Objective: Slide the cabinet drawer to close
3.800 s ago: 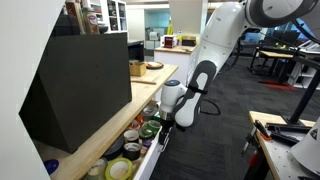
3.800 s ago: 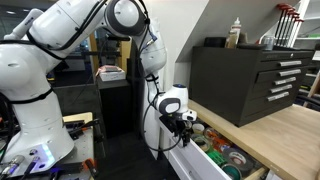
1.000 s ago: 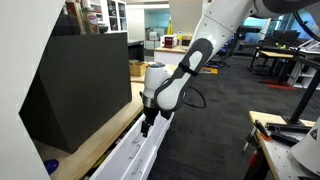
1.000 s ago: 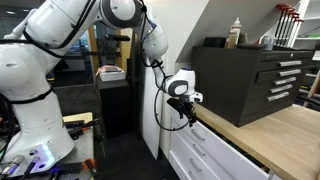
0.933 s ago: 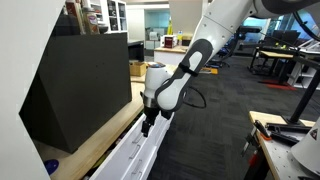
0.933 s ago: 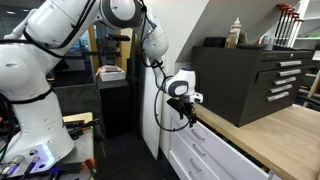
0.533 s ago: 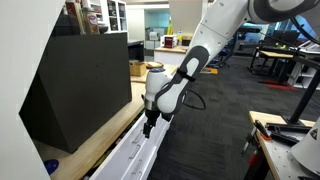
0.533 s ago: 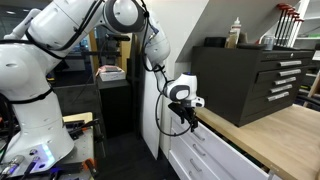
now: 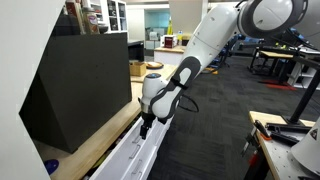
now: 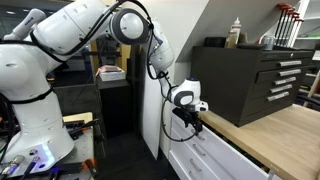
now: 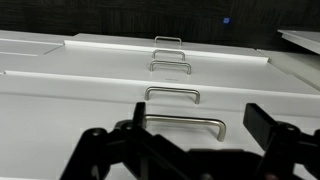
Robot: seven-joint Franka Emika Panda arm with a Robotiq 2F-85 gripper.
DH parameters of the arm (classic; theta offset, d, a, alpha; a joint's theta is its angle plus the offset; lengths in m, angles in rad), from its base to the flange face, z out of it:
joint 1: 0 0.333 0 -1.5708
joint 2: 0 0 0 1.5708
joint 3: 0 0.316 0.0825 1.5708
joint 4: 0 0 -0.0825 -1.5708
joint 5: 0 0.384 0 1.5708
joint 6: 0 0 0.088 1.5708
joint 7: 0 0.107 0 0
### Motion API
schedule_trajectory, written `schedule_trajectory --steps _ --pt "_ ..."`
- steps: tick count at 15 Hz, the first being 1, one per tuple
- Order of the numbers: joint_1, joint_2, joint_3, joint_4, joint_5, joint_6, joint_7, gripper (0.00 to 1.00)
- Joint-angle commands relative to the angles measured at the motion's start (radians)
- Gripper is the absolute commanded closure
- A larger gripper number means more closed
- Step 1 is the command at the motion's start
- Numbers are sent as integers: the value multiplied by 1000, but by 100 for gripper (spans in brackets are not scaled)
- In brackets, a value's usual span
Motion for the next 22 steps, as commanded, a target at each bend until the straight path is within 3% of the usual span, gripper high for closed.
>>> schedule_trajectory --steps 1,22 --pt "-5 53 0 91 -12 -14 -32 0" --pt "-15 251 18 449 -9 -89 -75 0"
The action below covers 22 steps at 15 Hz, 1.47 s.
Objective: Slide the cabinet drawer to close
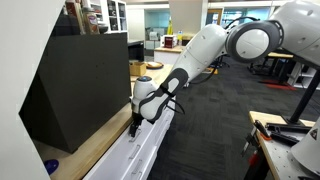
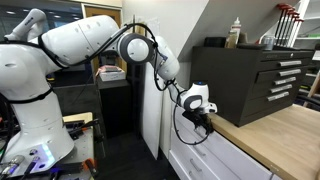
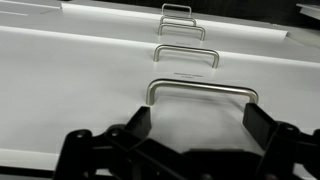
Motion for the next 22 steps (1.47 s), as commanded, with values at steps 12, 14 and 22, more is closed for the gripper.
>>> schedule_trajectory --steps 12,14,22 --pt "3 -247 59 -180 7 -324 -40 0" --pt "10 -323 64 -250 10 -408 -42 0" --pt "28 -436 51 -368 13 -514 -34 0"
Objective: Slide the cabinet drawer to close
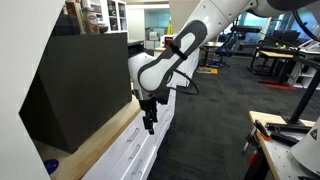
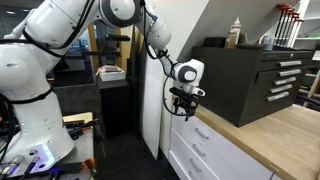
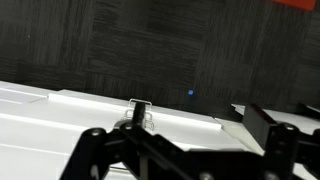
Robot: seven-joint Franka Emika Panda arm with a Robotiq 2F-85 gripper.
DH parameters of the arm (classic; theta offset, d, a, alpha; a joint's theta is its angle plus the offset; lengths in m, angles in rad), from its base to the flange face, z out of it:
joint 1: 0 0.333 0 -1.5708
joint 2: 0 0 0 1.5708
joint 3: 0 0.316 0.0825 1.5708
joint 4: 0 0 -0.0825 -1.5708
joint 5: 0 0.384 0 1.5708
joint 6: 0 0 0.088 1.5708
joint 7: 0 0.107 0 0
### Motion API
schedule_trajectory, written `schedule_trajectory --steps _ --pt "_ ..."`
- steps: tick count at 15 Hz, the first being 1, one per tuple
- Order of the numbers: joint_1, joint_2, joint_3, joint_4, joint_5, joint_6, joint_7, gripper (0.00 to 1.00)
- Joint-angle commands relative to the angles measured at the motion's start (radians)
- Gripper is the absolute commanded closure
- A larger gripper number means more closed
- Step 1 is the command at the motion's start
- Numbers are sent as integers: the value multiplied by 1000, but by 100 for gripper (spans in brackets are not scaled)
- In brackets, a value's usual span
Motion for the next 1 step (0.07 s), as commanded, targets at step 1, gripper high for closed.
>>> schedule_trajectory --steps 1 --pt "10 -23 -11 -30 9 -2 -4 0"
